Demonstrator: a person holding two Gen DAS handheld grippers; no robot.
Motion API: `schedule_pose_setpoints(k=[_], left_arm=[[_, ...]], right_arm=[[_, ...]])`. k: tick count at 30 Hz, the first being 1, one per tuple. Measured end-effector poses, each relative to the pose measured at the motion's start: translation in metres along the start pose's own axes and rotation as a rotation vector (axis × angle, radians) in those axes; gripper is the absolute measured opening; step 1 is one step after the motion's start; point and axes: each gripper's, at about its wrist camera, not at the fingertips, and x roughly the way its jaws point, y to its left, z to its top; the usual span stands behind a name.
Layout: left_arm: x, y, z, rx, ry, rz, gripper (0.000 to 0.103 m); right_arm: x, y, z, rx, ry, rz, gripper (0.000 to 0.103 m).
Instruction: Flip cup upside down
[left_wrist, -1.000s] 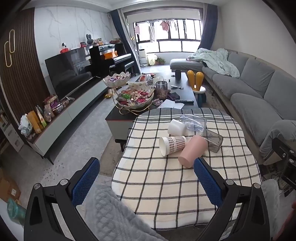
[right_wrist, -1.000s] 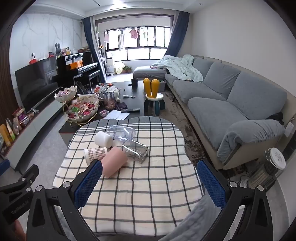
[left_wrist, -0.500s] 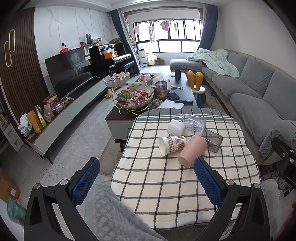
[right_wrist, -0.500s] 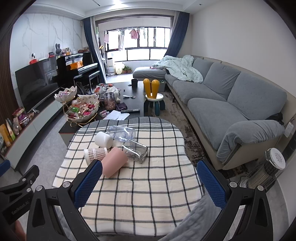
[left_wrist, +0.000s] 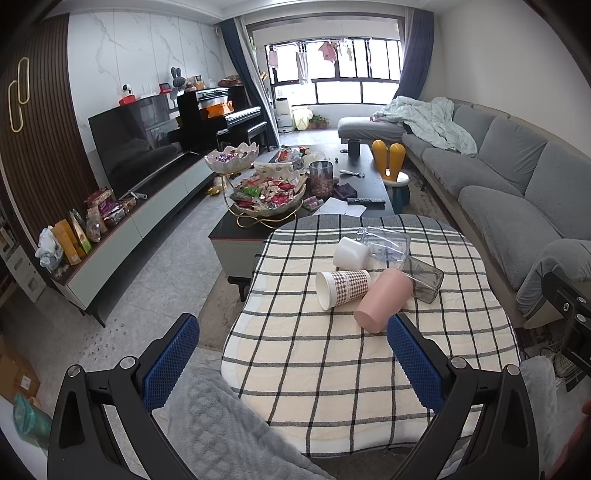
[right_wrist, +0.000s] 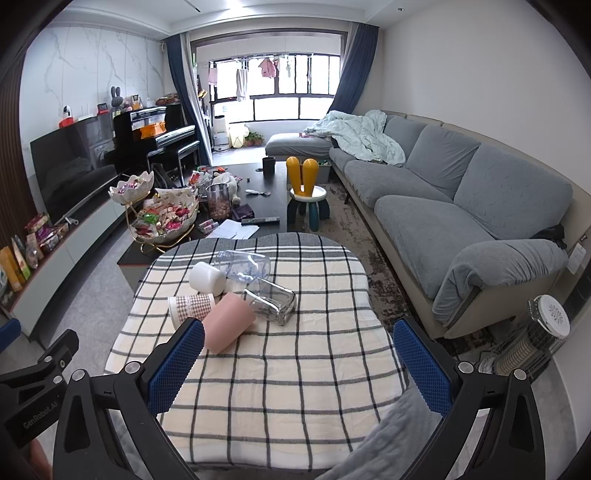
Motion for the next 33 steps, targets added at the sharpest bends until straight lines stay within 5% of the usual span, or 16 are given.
schedule_pose_setpoints(k=[33], left_arm=[[0.0004, 0.0006, -0.0003, -0.002, 0.004, -0.002, 0.103]], right_arm=[[0.0021, 0.0026, 0.0005, 0.0, 0.002, 0.0, 0.103]])
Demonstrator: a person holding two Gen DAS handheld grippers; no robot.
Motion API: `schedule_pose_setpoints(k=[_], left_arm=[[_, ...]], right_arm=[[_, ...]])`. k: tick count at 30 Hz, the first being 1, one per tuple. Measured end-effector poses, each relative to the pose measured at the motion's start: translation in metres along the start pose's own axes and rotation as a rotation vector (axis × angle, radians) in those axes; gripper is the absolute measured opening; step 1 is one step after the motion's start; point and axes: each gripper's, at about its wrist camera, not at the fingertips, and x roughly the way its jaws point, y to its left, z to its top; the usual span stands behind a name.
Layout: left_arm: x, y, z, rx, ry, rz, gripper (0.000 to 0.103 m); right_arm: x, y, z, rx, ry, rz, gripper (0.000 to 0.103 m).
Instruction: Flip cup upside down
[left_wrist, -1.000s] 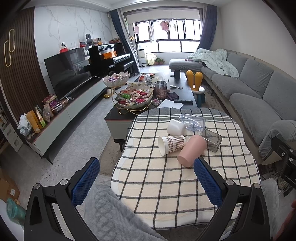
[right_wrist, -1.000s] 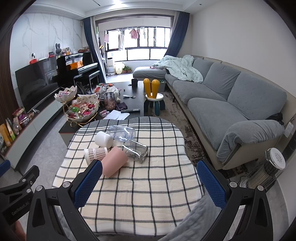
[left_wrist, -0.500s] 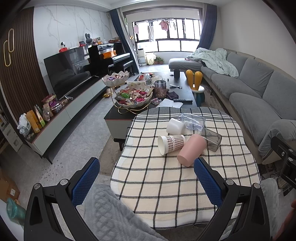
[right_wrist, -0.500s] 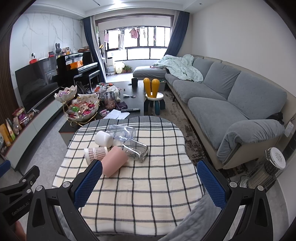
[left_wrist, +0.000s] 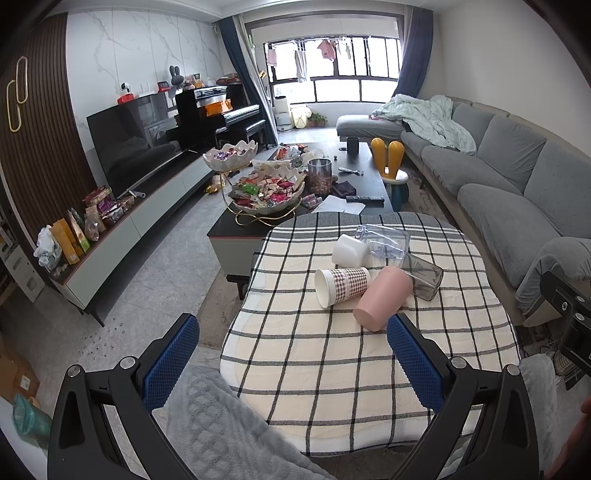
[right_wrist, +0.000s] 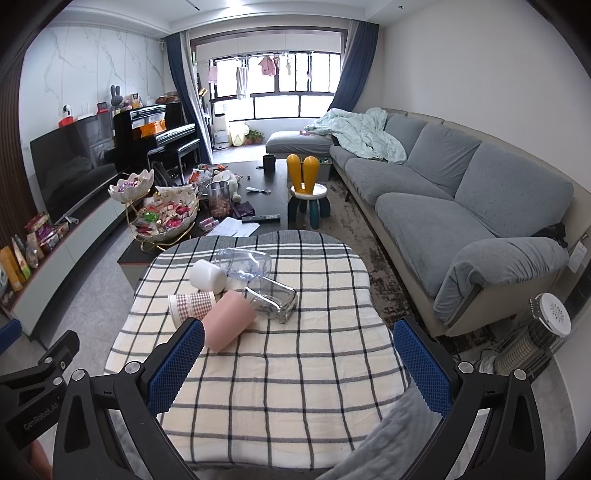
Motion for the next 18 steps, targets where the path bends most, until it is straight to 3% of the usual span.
schedule_pose_setpoints(k=[18], left_arm=[[0.0011, -0.0006, -0.0008, -0.001, 0.004, 0.0, 0.103]], right_arm=[[0.0022, -0.0014, 0.0005, -0.002, 0.006, 0.001, 0.103]])
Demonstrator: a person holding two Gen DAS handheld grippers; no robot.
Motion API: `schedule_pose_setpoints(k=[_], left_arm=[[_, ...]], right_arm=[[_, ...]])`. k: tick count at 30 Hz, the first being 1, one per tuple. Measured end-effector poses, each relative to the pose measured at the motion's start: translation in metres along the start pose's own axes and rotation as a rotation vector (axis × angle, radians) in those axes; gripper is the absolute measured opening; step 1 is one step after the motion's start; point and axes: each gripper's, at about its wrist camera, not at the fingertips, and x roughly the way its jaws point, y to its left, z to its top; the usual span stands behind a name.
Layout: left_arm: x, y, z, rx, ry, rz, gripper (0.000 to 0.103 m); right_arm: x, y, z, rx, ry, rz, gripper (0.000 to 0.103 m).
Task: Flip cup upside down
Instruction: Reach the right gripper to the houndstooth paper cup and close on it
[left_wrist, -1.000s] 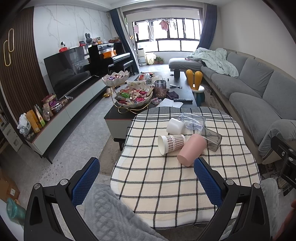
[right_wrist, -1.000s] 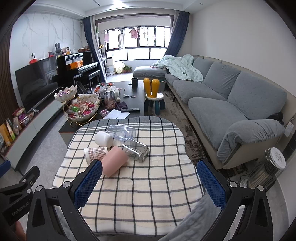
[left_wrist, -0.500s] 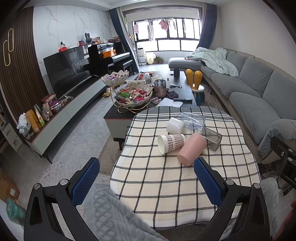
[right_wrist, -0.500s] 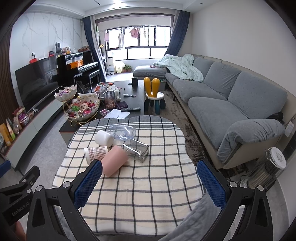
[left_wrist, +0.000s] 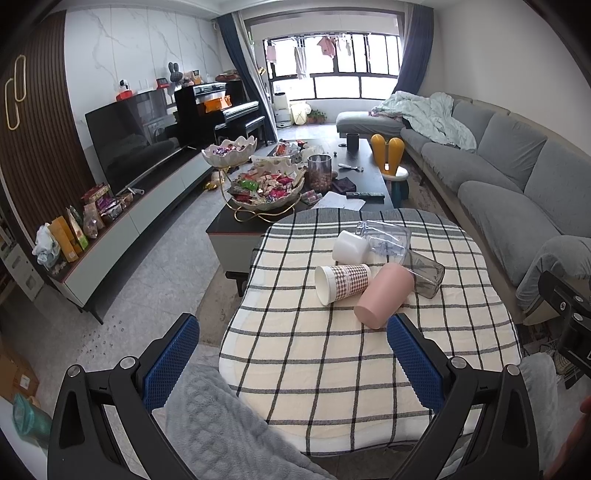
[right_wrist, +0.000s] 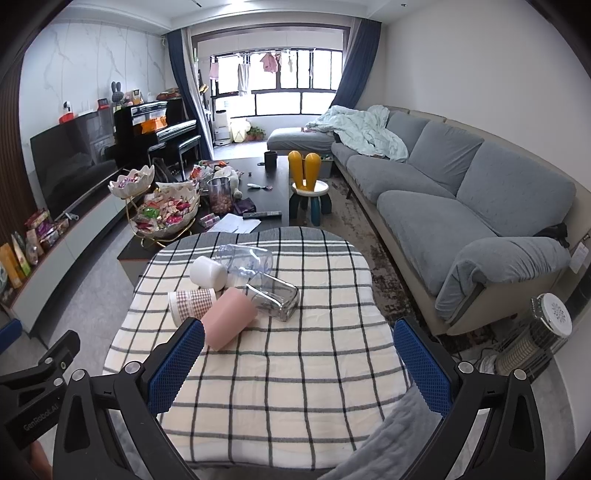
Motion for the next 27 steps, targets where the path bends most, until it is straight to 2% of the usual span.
schedule_pose_setpoints(k=[9, 17, 19, 23, 27], left_arm=[[0.008, -0.004, -0.018, -0.025, 0.011, 0.027, 0.103], [0.036, -0.001, -0.011, -0.083, 0.054, 0.078, 0.103], [0.046, -0.001, -0.008, -0.102, 0.073, 0.115, 0.103], [0.058, 0.006, -0.008, -0.216, 0.08, 0.197, 0.103], [0.075, 0.018, -0.005, -0.378, 0.089, 0.235, 0.103]], right_arm=[[0.021, 0.011, 0.003, -0.046, 0.037, 0.028, 0.103], [0.088, 0.051, 0.019, -0.215, 0.212, 0.117, 0.103], [0.107, 0.061, 0.021, -0.269, 0.249, 0.139, 0.103], [0.146, 0.092, 0.03, -0.435, 0.32, 0.183, 0.102], [0.185, 0.126, 0.036, -0.62, 0.384, 0.227, 0.102]])
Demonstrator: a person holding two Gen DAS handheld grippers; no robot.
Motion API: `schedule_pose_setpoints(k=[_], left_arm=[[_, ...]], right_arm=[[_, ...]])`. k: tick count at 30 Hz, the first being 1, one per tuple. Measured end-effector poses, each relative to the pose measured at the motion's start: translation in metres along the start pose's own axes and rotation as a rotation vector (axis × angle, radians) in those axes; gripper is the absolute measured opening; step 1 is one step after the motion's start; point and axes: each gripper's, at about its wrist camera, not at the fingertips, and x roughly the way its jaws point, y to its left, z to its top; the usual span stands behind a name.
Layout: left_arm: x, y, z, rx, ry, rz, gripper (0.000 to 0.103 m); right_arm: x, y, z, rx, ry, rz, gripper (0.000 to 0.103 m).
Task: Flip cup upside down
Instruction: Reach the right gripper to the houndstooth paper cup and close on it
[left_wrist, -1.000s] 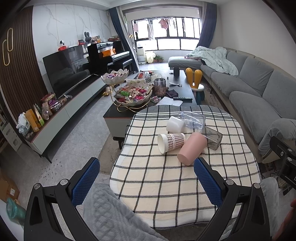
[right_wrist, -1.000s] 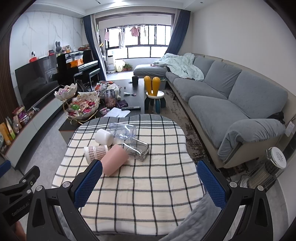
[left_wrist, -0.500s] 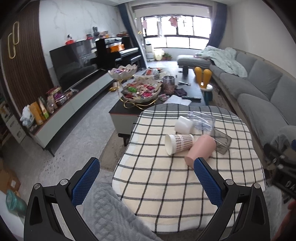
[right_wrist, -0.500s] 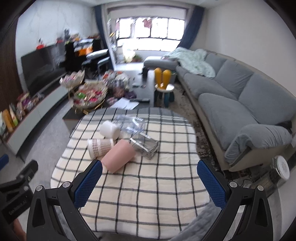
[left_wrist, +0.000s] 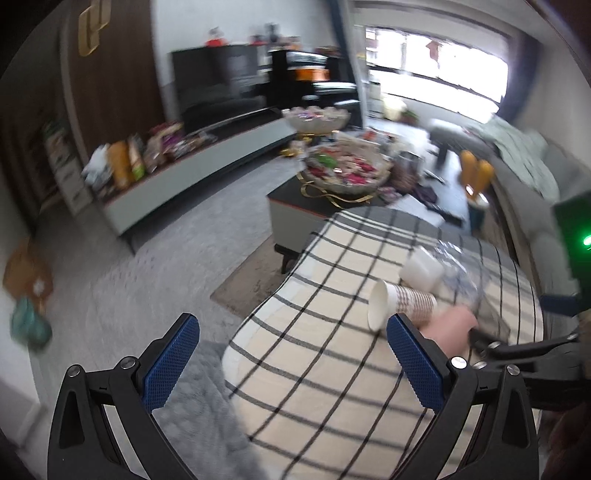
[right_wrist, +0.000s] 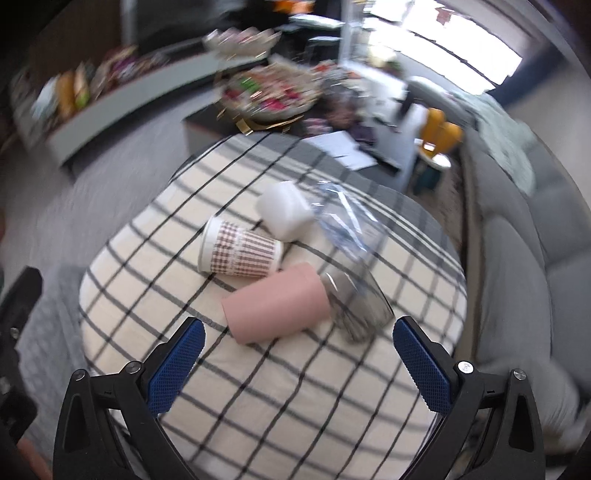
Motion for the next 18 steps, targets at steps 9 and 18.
schedule_pose_setpoints(k=[9, 18], left_arm=[[0.044, 0.002, 0.013, -0.202, 0.068, 0.075, 0.103], [0.093, 0.006, 0.008, -0.33, 0.243, 0.14, 0.103]], right_arm=[[0.069, 0.041, 0.062, -0.385, 0.172, 0.091, 0.093], [0.118, 0.077, 0.085, -0.656, 0.34, 0.178, 0.083]])
